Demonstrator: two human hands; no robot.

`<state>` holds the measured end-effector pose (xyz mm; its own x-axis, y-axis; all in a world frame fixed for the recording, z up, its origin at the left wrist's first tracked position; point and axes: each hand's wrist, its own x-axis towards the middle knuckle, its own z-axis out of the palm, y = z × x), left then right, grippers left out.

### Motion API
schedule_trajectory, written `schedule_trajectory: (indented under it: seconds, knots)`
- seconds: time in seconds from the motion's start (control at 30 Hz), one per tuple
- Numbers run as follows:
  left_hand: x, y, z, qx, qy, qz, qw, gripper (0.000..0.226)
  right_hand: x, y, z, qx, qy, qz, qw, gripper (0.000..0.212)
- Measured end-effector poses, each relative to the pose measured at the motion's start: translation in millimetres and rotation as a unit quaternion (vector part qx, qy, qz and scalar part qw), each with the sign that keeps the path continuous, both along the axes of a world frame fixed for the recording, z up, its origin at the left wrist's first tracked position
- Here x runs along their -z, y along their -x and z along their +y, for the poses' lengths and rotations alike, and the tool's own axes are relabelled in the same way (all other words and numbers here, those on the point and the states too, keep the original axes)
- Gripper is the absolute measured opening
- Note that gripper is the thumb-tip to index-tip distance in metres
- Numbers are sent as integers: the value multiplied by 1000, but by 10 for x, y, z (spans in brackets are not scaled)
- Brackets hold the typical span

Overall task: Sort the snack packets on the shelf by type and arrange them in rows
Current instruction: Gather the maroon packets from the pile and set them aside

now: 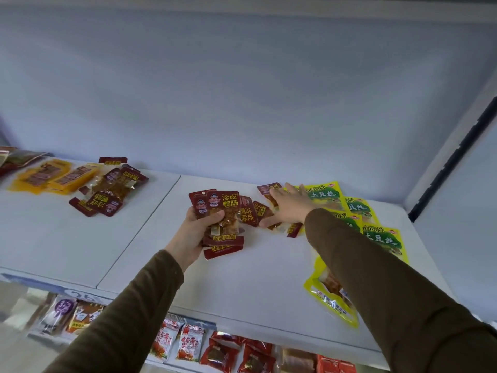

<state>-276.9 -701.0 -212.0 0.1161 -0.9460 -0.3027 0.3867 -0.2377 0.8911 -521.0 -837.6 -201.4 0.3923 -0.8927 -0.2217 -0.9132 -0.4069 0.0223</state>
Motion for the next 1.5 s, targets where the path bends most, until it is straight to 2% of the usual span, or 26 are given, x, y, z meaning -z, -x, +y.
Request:
schedule_trajectory:
  seconds: [0.1,0.2,0.33,0.4,0.47,0.57,0.67,0.8,0.87,0.97,1.03,1.1,1.2,1.37,1.43,1.5]
  knots:
    - [-14,-73,-54,-6,10,3,1000,60,-3,-162,-50,-27,48,-14,998,120]
    - [-5,-152,-86,-12,20,10,1000,58,71,-338,-4,-38,66,-93,993,98]
    - [30,-231,-110,-35,17,3,999,61,167,-414,72,2,13,-242,970,105]
    - [43,-254,-109,-39,14,2,999,61,147,-390,58,16,16,-226,974,117]
    - [48,-262,-103,-42,11,2,999,60,99,-371,24,23,7,-170,985,123]
    - [45,-254,-87,-43,10,3,999,58,80,-392,30,16,24,-119,992,111]
    - [43,-260,-63,-47,6,0,999,59,104,-452,75,53,16,-178,982,102]
    - [38,-293,-14,-53,9,1,999,62,146,-445,73,140,-65,-348,925,76]
    - [34,-294,26,-55,11,4,998,63,104,-408,108,189,-89,-456,865,62]
    - [25,-266,60,-72,5,-2,997,63,-95,-411,247,225,-71,-613,754,44]
    - [16,-226,79,-83,2,-5,997,62,-238,-489,390,200,-124,-687,688,37]
    - [7,-155,97,-78,11,-9,997,62,-312,-606,569,175,-208,-713,646,35]
    - [-38,-6,125,-54,35,-8,998,58,-238,-748,781,175,-260,-714,626,33]
    - [-135,124,180,-31,27,26,999,43,-50,-765,899,229,-233,-725,606,35]
    - [-141,145,197,-32,28,17,999,52,25,-786,907,246,-220,-709,624,41]
    - [-145,157,211,-47,27,3,999,69,57,-835,940,252,-258,-709,606,51]
